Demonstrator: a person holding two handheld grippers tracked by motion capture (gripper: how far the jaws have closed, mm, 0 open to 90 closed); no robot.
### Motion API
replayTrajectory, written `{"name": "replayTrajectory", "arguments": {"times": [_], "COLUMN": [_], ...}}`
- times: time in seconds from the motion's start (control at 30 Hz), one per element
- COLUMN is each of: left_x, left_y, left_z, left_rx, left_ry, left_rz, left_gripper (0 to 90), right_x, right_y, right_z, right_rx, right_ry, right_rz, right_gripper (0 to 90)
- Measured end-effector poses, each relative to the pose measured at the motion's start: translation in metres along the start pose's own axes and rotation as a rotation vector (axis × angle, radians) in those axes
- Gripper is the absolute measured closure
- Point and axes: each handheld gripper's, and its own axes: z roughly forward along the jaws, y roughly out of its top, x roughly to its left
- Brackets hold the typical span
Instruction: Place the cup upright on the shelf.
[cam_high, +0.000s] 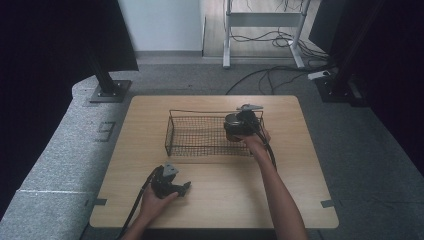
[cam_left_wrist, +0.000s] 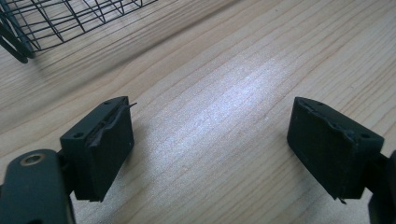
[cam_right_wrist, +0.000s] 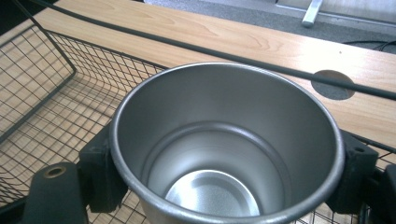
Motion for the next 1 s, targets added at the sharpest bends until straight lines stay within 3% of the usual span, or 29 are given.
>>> {"name": "replayTrajectory", "arguments": {"times": [0.77, 1.0], "left_x": [0.000, 0.000], "left_y": [0.000, 0.000], "left_z": [0.000, 0.000], "left_rx": [0.000, 0.000], "left_ry": [0.000, 0.000], "left_rz": [0.000, 0.000], "left_gripper": [14.5, 14.5], "right_x": [-0.002, 0.001], "right_y": [-0.014, -0.015], "right_z": [0.015, 0.017], "right_rx": [0.035, 0.051], "right_ry": [-0.012, -0.037], "right_rz": [0.014, 0.004], "right_gripper": [18.2, 18.2]}}
